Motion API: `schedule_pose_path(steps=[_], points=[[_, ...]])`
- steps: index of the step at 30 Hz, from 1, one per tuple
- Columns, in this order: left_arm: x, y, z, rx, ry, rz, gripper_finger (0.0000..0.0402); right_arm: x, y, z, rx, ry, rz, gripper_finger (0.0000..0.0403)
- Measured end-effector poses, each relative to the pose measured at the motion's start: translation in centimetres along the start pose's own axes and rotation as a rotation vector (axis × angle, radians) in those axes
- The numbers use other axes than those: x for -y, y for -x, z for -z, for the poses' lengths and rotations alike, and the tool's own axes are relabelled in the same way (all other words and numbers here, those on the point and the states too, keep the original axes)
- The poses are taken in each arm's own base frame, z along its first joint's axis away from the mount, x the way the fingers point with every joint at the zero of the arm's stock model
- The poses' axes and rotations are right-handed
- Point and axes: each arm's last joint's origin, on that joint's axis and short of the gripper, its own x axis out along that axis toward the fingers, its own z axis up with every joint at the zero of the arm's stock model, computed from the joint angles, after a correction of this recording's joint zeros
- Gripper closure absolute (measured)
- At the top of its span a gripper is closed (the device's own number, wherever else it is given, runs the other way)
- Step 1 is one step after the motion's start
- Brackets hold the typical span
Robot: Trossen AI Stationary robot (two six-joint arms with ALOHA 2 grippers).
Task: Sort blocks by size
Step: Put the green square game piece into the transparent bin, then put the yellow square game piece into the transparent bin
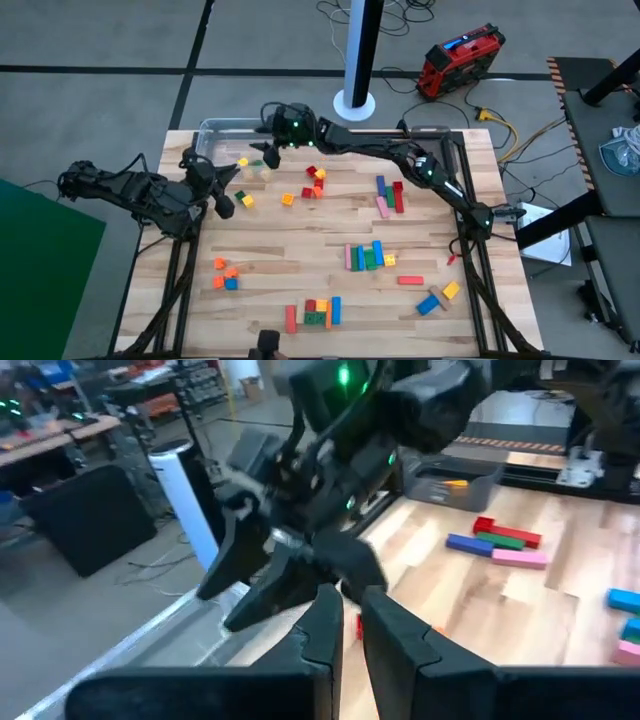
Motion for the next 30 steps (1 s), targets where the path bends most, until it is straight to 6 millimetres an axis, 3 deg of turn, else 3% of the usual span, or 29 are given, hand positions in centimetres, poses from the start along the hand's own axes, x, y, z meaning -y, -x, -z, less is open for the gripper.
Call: schedule_pose_path(steps=[3,9,15,20,25,30], points=[[-0.1,0.0,0.0,0.01,-0.025,-0.03,0.0381,0.8,1.0,-1.6,-0.026,0.053,0.012,0.0151],[-0.2,0.1,0.0,0.012,-0.068,-0.051,0.0381,1.4,5.4,-5.7,-0.079,0.104,-0.004,0.0146],[0.3,0.0,0.2,-0.038,0.053,0.104,0.0381,-0.5,10.6,-9.8,-0.184,0.017,-0.035,0.018],[1.2,-0.4,0.7,-0.091,0.116,0.173,0.0381,-6.5,14.5,-11.4,-0.364,0.05,-0.13,0.0215],[3.0,-1.5,3.9,-0.223,-0.059,0.231,0.0381,-13.5,14.9,-9.0,-0.555,0.156,-0.181,0.0253],[4.1,-2.2,4.5,-0.262,0.069,0.22,0.0381,-19.0,16.6,-7.7,-0.642,0.093,-0.237,0.029]])
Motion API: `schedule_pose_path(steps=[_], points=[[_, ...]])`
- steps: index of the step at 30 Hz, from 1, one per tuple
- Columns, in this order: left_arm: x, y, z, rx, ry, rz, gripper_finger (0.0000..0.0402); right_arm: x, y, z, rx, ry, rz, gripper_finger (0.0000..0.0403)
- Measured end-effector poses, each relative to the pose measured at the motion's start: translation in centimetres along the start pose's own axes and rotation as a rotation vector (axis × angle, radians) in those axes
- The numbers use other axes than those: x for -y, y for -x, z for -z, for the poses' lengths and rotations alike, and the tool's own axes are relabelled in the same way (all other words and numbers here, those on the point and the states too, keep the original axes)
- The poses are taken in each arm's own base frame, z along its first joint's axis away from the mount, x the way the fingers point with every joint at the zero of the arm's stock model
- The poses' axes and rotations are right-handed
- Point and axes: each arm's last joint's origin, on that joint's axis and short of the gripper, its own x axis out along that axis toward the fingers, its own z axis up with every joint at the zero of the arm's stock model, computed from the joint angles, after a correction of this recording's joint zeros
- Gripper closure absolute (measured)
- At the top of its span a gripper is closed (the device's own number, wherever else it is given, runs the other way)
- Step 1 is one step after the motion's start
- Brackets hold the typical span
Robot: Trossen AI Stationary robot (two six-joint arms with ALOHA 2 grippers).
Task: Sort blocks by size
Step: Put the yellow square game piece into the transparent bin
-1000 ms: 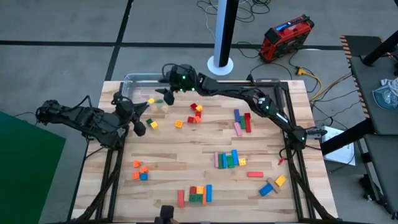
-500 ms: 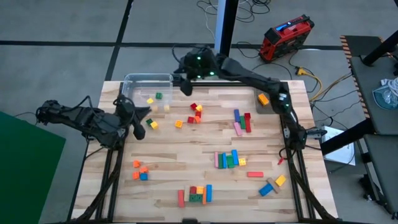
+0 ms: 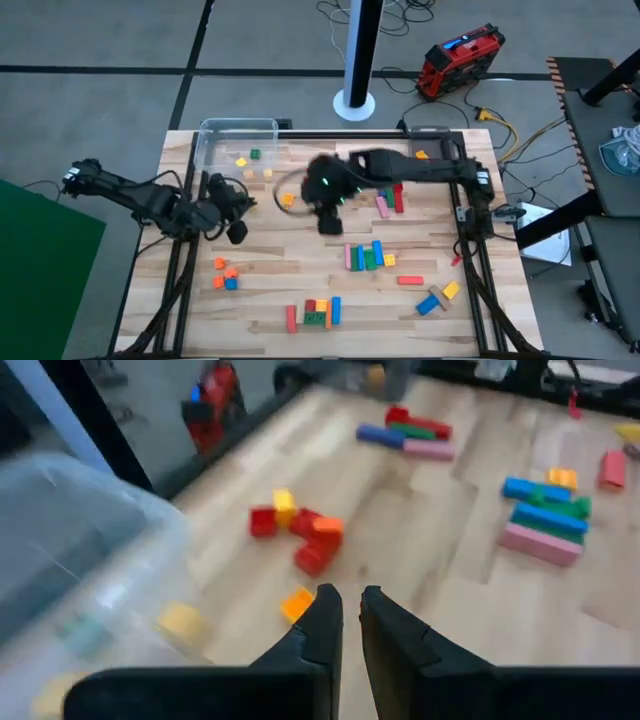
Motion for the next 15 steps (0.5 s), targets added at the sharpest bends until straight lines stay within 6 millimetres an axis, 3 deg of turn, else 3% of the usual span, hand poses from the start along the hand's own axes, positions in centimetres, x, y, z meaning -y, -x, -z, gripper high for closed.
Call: schedule_pose_path(steps=[4,9,15], points=[[1.3,-0.6,0.1,-0.02,0.017,0.056,0.0381,-4.6,-0.2,1.8,-0.065,-0.002,-0.072,0.0317],[2.9,-1.4,0.5,-0.033,-0.038,0.076,0.0381,-9.6,-1.1,5.6,-0.104,0.065,-0.085,0.0343],[4.6,-2.0,0.4,-0.062,-0.082,0.109,0.0381,-12.2,-1.5,10.2,0.014,-0.029,-0.135,0.0353]])
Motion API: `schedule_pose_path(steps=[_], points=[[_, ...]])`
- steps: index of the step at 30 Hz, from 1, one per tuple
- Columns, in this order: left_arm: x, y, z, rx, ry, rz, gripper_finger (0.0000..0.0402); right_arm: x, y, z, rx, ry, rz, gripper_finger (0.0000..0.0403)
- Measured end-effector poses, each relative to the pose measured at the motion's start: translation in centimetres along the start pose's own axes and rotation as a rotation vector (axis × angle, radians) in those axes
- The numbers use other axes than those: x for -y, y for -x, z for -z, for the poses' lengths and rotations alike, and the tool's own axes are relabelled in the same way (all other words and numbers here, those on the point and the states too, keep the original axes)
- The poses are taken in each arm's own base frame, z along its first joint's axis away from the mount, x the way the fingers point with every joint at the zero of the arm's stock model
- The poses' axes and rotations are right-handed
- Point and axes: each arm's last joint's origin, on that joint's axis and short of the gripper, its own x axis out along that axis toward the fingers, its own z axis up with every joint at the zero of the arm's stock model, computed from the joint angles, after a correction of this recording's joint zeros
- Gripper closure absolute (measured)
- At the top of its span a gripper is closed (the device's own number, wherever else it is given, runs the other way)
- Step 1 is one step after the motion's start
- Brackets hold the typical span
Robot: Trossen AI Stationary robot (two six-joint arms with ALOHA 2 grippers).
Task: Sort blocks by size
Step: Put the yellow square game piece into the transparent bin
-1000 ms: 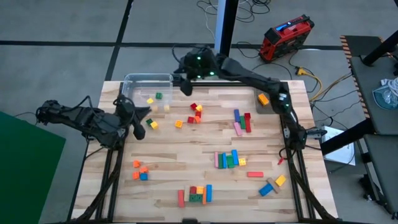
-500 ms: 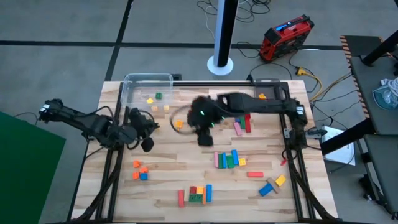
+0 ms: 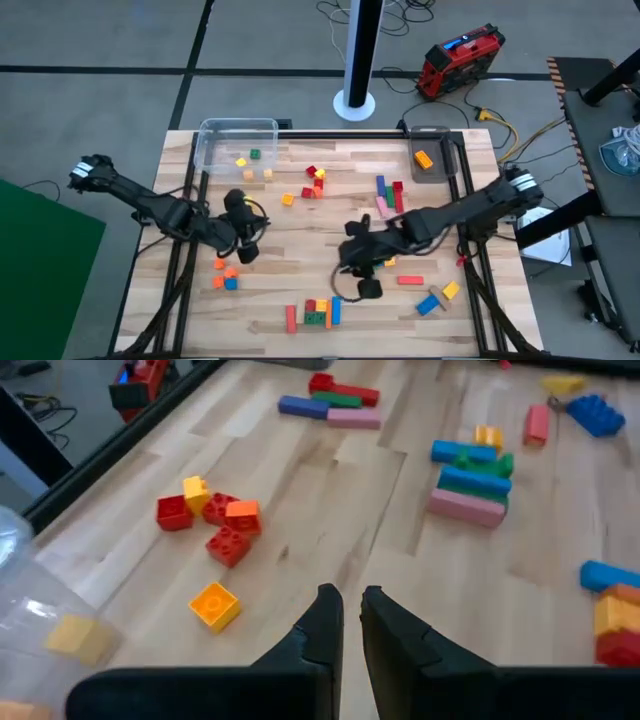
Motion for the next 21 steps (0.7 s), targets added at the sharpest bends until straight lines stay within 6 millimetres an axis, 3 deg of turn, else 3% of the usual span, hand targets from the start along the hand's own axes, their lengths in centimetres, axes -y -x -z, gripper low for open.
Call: schedule_pose_path(steps=[8,11,14,18,21], points=[[1.3,-2.1,0.7,-0.07,-0.194,-0.047,0.0381,1.0,-0.4,4.3,0.162,-0.071,0.133,0.0333],[1.7,-2.9,0.8,-0.051,-0.368,-0.102,0.0381,1.6,-0.7,4.8,0.216,-0.069,0.185,0.0318],[2.2,-3.7,0.6,0.003,-0.423,-0.194,0.0381,1.9,-1.1,5.1,0.238,-0.06,0.202,0.0304],[1.9,-4.7,0.1,0.032,-0.415,-0.314,0.0381,2.4,-1.2,5.1,0.267,-0.028,0.233,0.029],[0.6,-5.9,-0.9,-0.009,-0.261,-0.29,0.0381,3.1,-1.0,4.9,0.276,-0.019,0.29,0.0281]])
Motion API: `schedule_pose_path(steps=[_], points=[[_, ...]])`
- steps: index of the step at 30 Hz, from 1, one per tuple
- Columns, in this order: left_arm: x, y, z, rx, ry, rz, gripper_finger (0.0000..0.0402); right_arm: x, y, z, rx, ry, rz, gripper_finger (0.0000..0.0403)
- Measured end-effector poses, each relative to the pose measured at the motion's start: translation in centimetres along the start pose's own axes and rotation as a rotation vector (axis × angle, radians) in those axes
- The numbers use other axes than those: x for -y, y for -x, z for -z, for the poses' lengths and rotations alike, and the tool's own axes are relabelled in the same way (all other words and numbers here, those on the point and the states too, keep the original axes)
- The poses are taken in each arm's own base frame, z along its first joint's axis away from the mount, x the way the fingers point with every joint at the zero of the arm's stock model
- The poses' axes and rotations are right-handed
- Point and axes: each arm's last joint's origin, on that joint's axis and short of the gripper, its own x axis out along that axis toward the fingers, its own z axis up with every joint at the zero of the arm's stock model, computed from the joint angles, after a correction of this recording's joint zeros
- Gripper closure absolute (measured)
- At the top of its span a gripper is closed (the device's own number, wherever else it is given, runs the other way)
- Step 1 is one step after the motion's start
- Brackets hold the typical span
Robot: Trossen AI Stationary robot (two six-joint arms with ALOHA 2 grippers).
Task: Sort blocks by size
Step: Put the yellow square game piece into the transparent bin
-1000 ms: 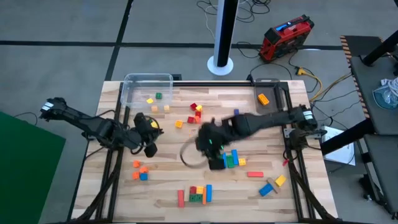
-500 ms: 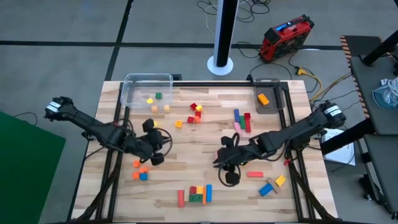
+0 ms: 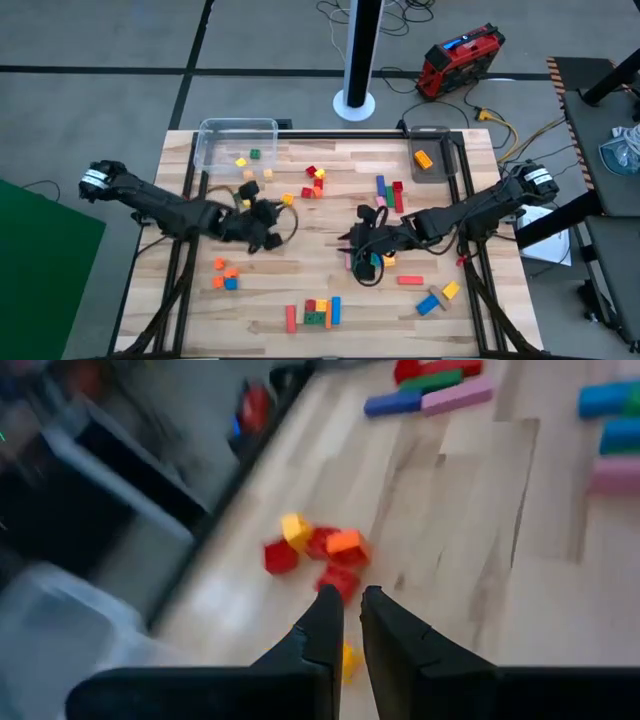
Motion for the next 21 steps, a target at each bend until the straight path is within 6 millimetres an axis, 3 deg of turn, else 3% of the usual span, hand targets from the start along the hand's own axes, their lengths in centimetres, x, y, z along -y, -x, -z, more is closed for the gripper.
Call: schedule_pose_path(steps=[5,10,14,21], points=[[-1.4,-3.8,0.3,-0.17,0.342,0.097,0.0381,2.6,-0.2,-0.7,0.016,0.014,0.08,0.0267],[-1.8,-6.9,1.2,-0.254,0.563,0.01,0.0381,5.9,-0.3,-1.2,0.014,0.005,0.163,0.0256],[-1.2,-8.4,2.0,-0.318,0.627,-0.014,0.0381,7.6,-0.4,-1.3,0.014,-0.016,0.201,0.0249],[-1.0,-10.1,2.0,-0.361,0.649,-0.034,0.0381,8.0,-0.3,-1.4,0.013,0.006,0.205,0.0238]])
